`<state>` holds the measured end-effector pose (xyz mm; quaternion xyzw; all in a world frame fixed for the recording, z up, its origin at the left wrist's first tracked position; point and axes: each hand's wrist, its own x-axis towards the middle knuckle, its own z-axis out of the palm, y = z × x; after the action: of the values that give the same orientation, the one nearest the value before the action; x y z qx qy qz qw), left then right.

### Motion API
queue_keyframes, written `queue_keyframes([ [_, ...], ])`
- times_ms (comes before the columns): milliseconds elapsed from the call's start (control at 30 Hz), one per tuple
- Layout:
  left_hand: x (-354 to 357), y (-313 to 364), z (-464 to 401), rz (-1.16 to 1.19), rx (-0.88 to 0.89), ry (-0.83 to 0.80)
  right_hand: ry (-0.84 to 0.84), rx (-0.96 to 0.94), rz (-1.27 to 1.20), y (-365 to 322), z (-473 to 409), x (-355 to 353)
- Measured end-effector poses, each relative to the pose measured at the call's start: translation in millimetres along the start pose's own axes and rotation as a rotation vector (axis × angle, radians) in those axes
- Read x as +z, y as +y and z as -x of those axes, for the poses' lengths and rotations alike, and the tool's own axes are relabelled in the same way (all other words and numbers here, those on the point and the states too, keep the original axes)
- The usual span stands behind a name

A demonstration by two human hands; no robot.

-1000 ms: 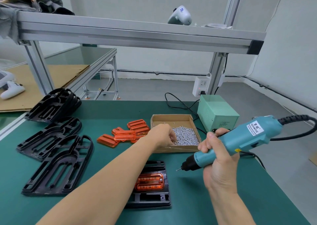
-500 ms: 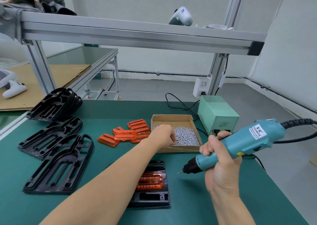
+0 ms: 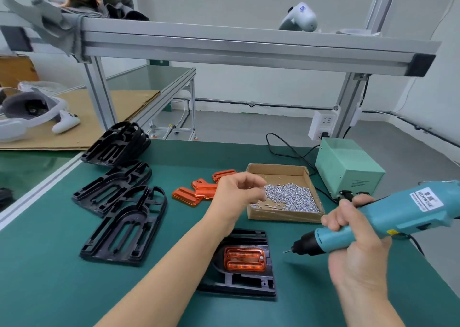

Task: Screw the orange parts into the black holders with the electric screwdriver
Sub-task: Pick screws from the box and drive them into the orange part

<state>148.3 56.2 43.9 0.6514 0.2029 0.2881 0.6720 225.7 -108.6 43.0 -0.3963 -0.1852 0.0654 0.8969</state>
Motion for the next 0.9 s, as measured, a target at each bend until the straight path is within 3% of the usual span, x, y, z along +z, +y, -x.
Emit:
queue_keyframes([
  [300,-36.8,-2.9,67.5,0.428,-0.145,0.013,-0.119,0.041,-0.147,-14.6,7.7,32.6],
  [900,-36.1,-9.2,82.6,0.643,-0.175,-0.008,-0.191,0.045,-0.237,-23.4,23.5,75.7],
])
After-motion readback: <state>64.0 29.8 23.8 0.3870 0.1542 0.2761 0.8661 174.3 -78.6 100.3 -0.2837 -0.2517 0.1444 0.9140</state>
